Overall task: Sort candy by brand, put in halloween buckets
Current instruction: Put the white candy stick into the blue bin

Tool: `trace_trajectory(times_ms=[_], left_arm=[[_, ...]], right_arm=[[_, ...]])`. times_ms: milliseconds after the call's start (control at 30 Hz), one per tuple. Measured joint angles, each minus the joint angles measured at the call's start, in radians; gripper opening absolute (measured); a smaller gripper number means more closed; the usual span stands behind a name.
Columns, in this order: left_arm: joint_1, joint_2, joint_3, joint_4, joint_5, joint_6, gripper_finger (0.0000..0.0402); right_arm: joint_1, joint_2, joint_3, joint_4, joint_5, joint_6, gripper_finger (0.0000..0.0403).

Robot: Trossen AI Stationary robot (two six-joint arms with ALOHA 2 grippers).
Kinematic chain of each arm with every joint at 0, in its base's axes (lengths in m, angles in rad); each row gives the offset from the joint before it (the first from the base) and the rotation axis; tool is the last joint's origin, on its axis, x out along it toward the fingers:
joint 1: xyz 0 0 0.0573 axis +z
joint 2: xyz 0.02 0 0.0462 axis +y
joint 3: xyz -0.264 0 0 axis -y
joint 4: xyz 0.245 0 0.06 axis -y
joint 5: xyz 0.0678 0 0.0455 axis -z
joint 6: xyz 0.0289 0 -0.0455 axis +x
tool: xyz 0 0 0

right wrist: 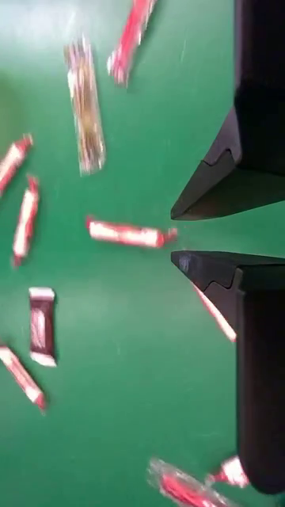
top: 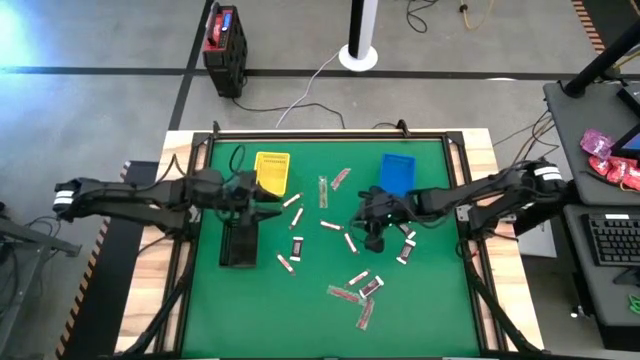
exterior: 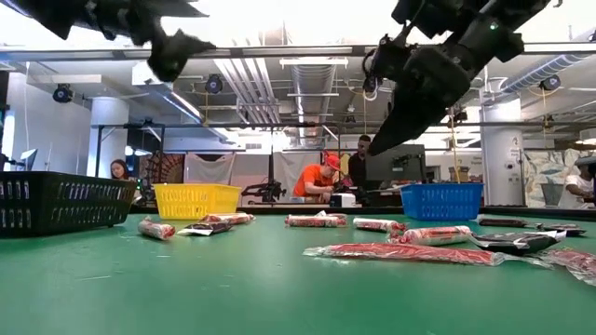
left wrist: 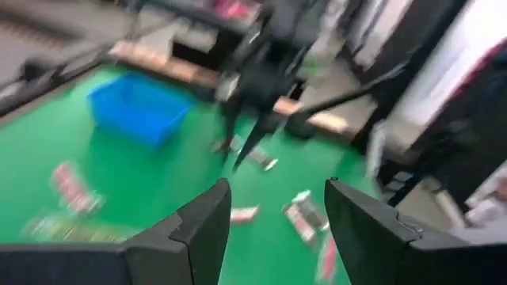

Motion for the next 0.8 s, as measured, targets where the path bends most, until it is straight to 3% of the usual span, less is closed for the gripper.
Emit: trace_trajectory(times_ms=[100,267,367,600,800], left_arm=[[-0.062,0.002,-0.010,0.035,-0.044,0.039,0.0189],[-0.116,0.010,-0.008,0.013,-0.141,0.009,0.0189],[-0.118,0.015,-0.009,-0.034,-0.142,-0.025,0.0189],[-0.117,0.024,-0.010,-0.091,-0.127,-0.064,0.0189],[-0.119,0.022,-0.009,-0.081,-0.116,-0.031,0.0189]], right_arm=[[0.018,0.057,0.047,-0.010,-0.005,0.047,0.0076],[0.028,0.127,0.160,-0.122,0.000,0.258,0.0120],[0.037,0.170,0.261,-0.301,-0.007,0.366,0.0149],[0.068,0.271,0.480,-0.946,-0.029,0.548,0.0179],[0.066,0.214,0.415,-1.048,-0.033,0.587,0.0177]])
